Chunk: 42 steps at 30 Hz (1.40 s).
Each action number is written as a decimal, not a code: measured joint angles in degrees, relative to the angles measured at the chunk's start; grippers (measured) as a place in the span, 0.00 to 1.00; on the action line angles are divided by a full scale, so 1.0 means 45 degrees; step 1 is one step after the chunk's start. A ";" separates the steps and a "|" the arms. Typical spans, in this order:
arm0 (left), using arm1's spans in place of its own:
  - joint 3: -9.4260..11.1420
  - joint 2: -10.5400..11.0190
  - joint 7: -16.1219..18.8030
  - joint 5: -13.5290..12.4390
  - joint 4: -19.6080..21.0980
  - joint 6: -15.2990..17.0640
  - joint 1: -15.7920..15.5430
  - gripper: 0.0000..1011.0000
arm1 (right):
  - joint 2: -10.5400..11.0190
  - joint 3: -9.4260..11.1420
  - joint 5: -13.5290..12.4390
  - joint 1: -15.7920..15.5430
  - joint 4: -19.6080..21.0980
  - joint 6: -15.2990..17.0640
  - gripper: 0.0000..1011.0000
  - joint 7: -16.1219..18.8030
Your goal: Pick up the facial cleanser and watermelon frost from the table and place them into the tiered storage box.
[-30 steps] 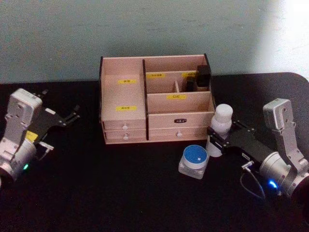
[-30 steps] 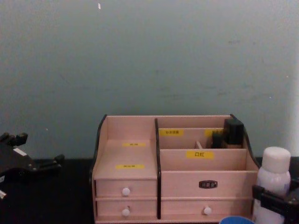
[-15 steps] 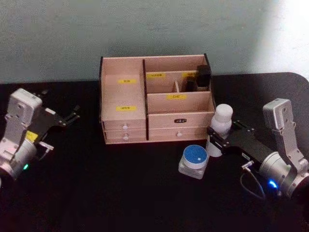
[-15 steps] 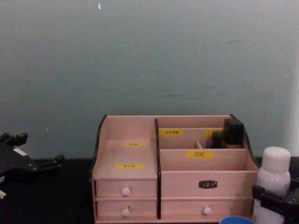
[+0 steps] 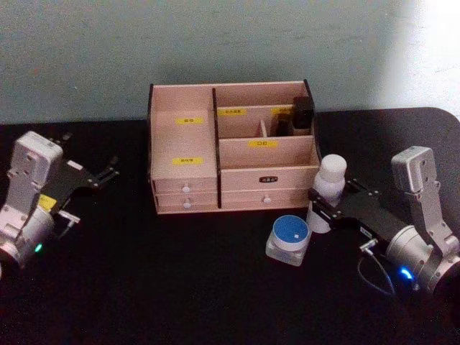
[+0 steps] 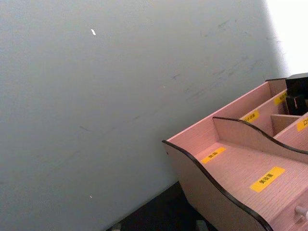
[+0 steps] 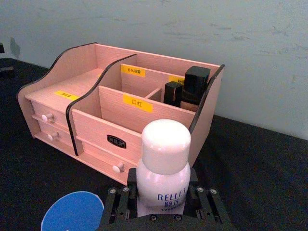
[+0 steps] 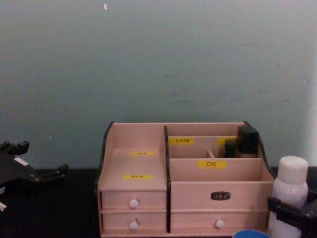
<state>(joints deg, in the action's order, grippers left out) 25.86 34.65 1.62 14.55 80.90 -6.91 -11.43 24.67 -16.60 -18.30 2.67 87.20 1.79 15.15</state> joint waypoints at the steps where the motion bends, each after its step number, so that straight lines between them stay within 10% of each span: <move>1: 0.0000 0.0000 0.0000 0.0000 0.0000 0.0000 0.0000 0.99 | 0.0000 0.0000 0.0000 0.0000 0.0000 0.0000 0.58 0.0000; 26: 0.0000 0.0000 0.0000 0.0001 0.0000 0.0000 0.0000 0.99 | 0.0270 0.1433 -0.0872 -0.0467 0.2388 0.1250 0.58 0.0664; 42: -0.0001 0.0000 0.0000 0.0000 0.0000 0.0000 -0.0001 0.99 | -0.0015 0.0532 -0.1129 0.1538 0.1746 0.1773 0.58 0.0951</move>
<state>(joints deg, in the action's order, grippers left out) 25.86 34.65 1.62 14.55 80.90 -6.91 -11.43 24.60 -14.21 -23.38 9.60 95.05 9.77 19.43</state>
